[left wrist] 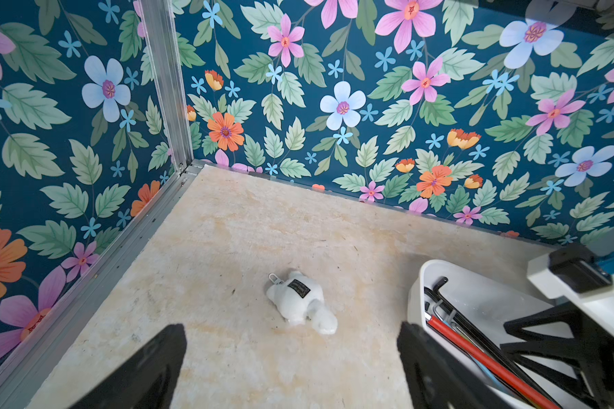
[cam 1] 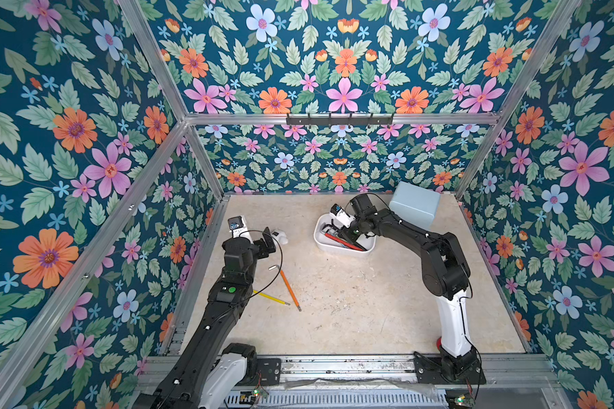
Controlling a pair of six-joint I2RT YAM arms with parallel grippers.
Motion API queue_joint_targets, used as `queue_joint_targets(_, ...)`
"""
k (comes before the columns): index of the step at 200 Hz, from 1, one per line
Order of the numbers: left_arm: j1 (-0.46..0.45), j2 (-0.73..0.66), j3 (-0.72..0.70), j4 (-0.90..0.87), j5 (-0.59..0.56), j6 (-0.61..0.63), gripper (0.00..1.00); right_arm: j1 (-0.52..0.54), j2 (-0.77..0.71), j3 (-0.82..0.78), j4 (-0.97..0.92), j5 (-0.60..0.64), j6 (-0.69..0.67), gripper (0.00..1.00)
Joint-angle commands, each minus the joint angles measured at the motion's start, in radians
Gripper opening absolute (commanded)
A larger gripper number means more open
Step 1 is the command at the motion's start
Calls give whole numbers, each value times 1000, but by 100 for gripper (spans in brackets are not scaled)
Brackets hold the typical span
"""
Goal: Put the hex key on the desktop into the storage box
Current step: Place the Allen key in the storage box, then pick up the Allen key from the center of the board.
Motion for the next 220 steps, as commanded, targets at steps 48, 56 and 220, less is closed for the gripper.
queue_joint_targets(48, 0, -10, 8, -3, -3, 8, 99, 83, -243, -197, 136, 3, 158, 50)
queue_joint_targets(56, 0, -9, 8, -2, -2, 7, 99, 112, -274, -231, 159, 28, 192, 51)
queue_joint_targets(220, 0, -24, -2, -9, 4, -3, 99, 561, -97, -229, 241, 363, 902, 54)
